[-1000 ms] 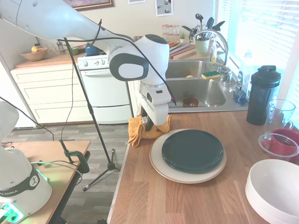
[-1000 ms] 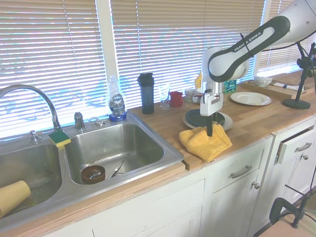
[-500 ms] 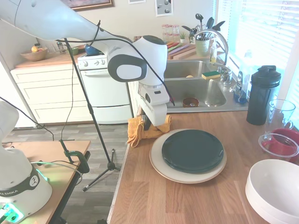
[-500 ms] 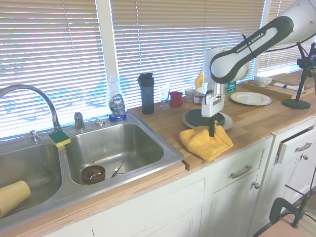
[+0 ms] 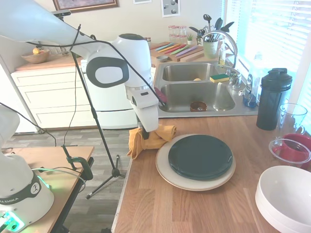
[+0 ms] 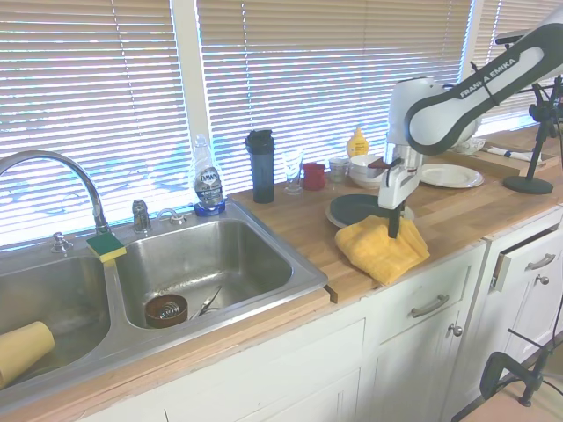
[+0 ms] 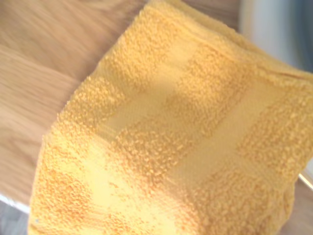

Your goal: Wipe the blue plate in counterclockwise motion

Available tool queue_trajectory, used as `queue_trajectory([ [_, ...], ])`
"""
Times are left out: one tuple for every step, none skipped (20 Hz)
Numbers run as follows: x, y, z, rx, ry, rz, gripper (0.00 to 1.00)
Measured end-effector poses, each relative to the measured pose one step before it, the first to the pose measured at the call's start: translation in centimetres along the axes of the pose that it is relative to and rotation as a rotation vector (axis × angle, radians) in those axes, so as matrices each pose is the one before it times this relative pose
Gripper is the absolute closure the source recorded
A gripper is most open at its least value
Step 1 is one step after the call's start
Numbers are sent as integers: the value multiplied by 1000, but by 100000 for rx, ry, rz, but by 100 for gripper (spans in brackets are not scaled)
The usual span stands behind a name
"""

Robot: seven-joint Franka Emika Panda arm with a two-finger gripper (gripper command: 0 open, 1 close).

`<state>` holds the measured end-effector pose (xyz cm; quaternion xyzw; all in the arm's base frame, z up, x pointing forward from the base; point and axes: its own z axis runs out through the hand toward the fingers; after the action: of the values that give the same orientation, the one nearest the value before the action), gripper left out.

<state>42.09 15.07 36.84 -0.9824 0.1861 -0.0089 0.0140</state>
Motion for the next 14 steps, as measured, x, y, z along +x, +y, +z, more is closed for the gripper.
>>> queue_trajectory([
  [-268, 432, -459, 209, 1382, 781, 100],
  [-209, 437, -522, 285, 1244, 797, 100],
  [-100, 421, -560, 270, 1371, 1013, 100],
  [8, 413, -605, 102, 1403, 1050, 100],
  [106, 343, -550, 31, 1135, 1312, 100],
  [182, 343, -437, -133, 804, 1745, 100],
  [262, 347, -341, -132, 603, 1788, 100],
  [351, 305, -275, -203, 408, 1929, 100],
  [422, 256, -302, -219, 250, 1813, 100],
  [514, 205, -381, -11, 345, 1857, 100],
  [521, 178, -429, 29, 307, 1759, 100],
  [591, 162, -532, 260, 343, 1744, 100],
  [573, 131, -560, 307, 353, 1489, 100],
  [570, 132, -571, 312, 267, 1232, 100],
])
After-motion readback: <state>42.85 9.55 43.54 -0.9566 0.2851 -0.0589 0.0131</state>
